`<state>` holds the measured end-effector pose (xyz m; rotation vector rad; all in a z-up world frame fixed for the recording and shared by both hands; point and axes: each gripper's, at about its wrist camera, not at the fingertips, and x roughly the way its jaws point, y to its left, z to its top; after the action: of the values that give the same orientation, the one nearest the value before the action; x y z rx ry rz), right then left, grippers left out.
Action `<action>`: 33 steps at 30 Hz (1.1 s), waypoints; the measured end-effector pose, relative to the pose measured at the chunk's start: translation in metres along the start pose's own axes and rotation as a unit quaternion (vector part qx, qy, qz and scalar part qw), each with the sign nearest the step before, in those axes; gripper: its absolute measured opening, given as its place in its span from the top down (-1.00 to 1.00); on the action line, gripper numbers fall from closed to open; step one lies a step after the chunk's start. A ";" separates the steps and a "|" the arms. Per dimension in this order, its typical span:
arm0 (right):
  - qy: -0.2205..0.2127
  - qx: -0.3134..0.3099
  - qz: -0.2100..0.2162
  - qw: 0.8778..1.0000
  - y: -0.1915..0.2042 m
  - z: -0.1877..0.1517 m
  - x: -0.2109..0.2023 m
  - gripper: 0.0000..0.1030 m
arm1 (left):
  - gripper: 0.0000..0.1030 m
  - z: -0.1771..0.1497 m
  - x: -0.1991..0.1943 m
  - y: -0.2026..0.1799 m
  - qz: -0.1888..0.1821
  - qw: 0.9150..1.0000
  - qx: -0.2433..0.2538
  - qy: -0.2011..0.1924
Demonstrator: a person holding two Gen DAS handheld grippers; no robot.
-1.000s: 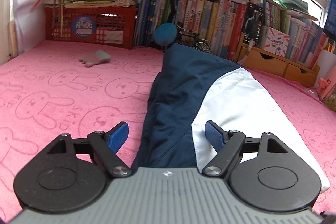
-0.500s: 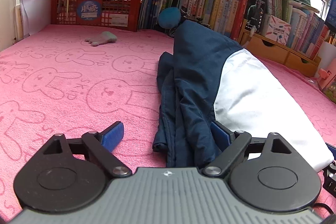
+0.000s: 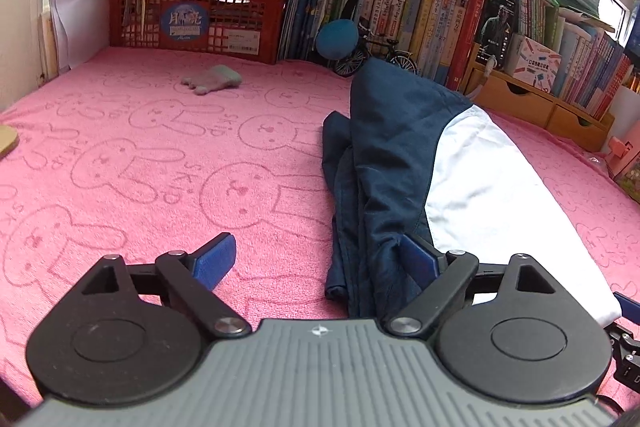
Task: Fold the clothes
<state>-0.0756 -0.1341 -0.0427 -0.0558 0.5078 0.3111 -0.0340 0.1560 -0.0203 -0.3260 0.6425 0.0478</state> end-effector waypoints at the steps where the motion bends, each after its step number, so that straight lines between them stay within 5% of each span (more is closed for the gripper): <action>1: 0.003 0.004 0.009 1.000 -0.005 0.001 -0.003 -0.35 | -0.74 0.004 0.002 0.003 -0.017 1.000 -0.012 0.004; 6: 0.020 0.009 0.055 0.998 -0.025 0.008 -0.006 -0.42 | -0.74 0.026 0.009 0.017 -0.100 0.992 -0.072 0.022; 10: 0.031 0.062 0.165 0.984 -0.055 0.022 -0.004 -0.67 | -0.74 0.045 0.019 0.030 -0.163 0.978 -0.122 0.038; 17: 0.055 0.216 0.228 0.948 -0.126 0.062 0.065 -0.77 | -0.74 0.067 0.085 0.033 -0.139 0.977 -0.133 0.094; 22: 0.097 0.208 0.212 0.950 -0.124 0.083 0.134 -0.80 | -0.75 0.066 0.100 0.027 -0.139 0.980 -0.110 0.095; 26: 0.106 0.201 0.240 0.944 -0.112 0.102 0.176 -0.81 | -0.40 0.069 0.106 0.027 -0.141 0.980 -0.105 0.093; 33: 0.103 0.211 0.295 0.926 -0.102 0.130 0.248 -0.97 | 0.16 0.066 0.112 0.045 -0.172 0.968 -0.156 0.098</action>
<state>0.2219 -0.1448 -0.0525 0.4990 0.7885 0.7839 0.0873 0.2125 -0.0500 -0.7512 0.7664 -0.2211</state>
